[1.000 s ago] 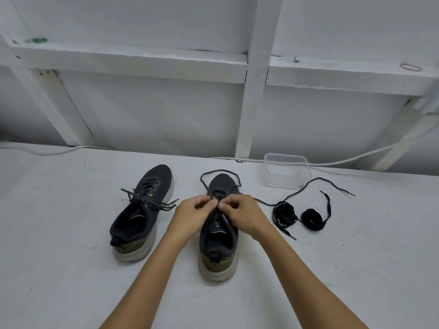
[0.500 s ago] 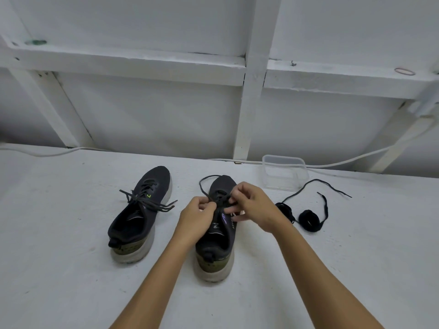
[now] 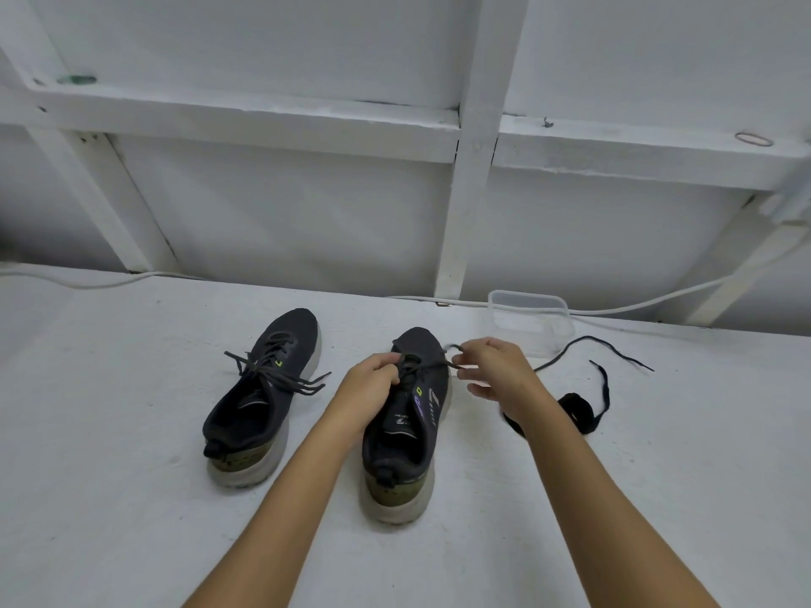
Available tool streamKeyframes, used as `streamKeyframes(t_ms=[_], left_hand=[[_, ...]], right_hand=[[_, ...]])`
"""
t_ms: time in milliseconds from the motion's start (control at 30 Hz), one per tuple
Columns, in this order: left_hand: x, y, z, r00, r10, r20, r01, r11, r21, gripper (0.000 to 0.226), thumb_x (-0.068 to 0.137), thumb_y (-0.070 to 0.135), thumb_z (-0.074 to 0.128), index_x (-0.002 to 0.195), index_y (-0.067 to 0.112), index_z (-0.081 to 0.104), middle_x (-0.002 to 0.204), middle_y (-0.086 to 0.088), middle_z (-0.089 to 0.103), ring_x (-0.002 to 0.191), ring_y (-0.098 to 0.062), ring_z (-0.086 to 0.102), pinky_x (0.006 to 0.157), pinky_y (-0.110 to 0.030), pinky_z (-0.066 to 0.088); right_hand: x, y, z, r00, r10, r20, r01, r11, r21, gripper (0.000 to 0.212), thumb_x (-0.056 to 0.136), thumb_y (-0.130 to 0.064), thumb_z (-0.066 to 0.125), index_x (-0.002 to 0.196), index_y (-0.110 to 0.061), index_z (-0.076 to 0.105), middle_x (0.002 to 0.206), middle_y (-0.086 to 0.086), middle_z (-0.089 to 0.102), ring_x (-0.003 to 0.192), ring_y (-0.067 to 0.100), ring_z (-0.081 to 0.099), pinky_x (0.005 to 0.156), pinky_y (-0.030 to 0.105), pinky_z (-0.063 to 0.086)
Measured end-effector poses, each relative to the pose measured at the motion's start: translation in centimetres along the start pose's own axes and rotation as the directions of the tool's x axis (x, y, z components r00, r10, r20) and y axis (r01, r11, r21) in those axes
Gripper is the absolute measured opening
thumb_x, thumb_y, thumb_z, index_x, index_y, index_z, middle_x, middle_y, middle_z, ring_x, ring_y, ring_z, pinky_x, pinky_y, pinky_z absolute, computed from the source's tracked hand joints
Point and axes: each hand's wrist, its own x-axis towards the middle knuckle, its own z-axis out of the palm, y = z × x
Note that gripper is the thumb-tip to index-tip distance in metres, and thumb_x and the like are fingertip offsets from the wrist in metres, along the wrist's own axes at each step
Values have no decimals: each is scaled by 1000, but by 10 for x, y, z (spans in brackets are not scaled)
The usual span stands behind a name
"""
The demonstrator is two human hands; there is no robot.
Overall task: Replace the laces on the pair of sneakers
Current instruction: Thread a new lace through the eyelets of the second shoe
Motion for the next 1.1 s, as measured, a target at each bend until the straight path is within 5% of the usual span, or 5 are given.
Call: streamKeyframes(t_ms=[267,400,633,867,1100], left_hand=[[34,8,-4,994,-39,-99,44,998,46,28,97,42,61,110,18,67,109,5,68,89,-12,58,65,-26,43],[60,14,-4,988,-54,-148,75,987,140,28,93,37,64,105,13,71,115,-2,69,96,-23,60,85,-36,50],[82,12,-2,983,-20,-182,51,985,167,8,88,21,69,83,17,72,104,-2,72,96,-23,63,78,-27,48],[68,19,-4,955,74,-288,-59,996,63,17,96,26,52,94,13,63,90,1,62,75,-15,51,60,-27,41],[46,-4,-19,919,-20,-394,109,973,205,29,93,28,43,69,10,43,72,-8,52,57,-21,39,51,-28,31]], right_hand=[[27,-6,7,999,17,-41,-24,983,-184,31,93,-32,68,96,-1,72,80,4,69,67,15,62,56,23,49],[42,-4,10,997,45,-67,-60,969,-240,26,90,-26,75,90,-1,69,66,10,60,49,16,52,47,20,44],[54,-5,20,995,73,-69,-89,956,-279,20,86,-15,74,77,-5,59,68,12,59,57,23,51,56,28,44],[42,-22,29,972,-234,-28,226,960,-167,10,92,-21,69,87,-16,75,79,-6,70,67,13,60,61,23,46],[31,-16,20,984,-179,-6,175,966,-192,16,95,-24,69,102,-10,74,84,4,69,59,13,62,61,25,57]])
